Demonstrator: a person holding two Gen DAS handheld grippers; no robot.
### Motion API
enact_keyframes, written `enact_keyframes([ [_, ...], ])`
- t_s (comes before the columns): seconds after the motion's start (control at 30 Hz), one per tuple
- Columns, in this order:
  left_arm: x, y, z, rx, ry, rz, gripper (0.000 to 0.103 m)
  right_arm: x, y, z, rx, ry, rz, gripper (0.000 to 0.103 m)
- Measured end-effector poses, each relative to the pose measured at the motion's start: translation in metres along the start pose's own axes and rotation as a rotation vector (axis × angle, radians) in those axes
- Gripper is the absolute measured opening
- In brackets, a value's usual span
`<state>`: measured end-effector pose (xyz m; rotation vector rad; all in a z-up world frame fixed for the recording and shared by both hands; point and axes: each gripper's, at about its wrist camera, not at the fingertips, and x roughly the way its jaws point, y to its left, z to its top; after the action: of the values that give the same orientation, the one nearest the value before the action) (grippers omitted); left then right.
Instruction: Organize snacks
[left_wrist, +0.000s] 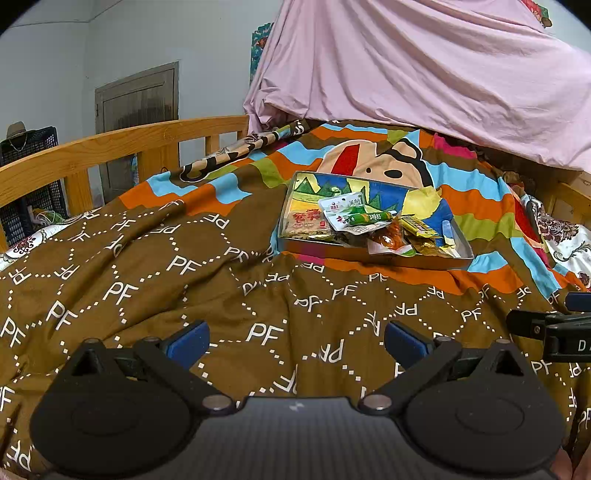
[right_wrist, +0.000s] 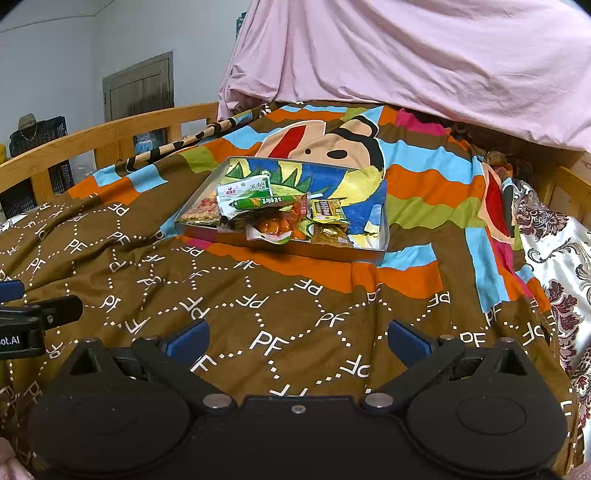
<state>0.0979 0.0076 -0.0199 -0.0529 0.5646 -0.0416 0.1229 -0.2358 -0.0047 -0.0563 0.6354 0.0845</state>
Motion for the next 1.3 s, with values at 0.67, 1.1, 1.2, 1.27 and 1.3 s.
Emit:
enact_keyframes([
  [0.67,0.0,0.0036,-0.0031,-0.003,0.003,0.002,0.103,-0.0001,0.0008,0.0003,0.0,0.002,-0.001,0.102],
  [1.1,-0.0007,0.005,-0.0038,-0.003,-0.002,0.002,0.103,0.0,0.001,0.0006,-0.001,0.003,-0.002,0.102],
  [1.2,-0.0022,0.0054,-0.0047,0.0,-0.003,0.005,0.103,0.0,0.0012,0.0007,-0.001,0.004,-0.003,0.102],
  [1.27,-0.0024,0.0042,-0.0031,-0.002,-0.008,0.013,0.103,0.0001,0.0012,0.0007,-0.001,0.004,-0.003,0.102],
  [1.3,-0.0036,0.0032,-0.0024,-0.003,-0.013,0.024,0.103,0.0,0.0012,0.001,-0.001,0.004,-0.003,0.102],
])
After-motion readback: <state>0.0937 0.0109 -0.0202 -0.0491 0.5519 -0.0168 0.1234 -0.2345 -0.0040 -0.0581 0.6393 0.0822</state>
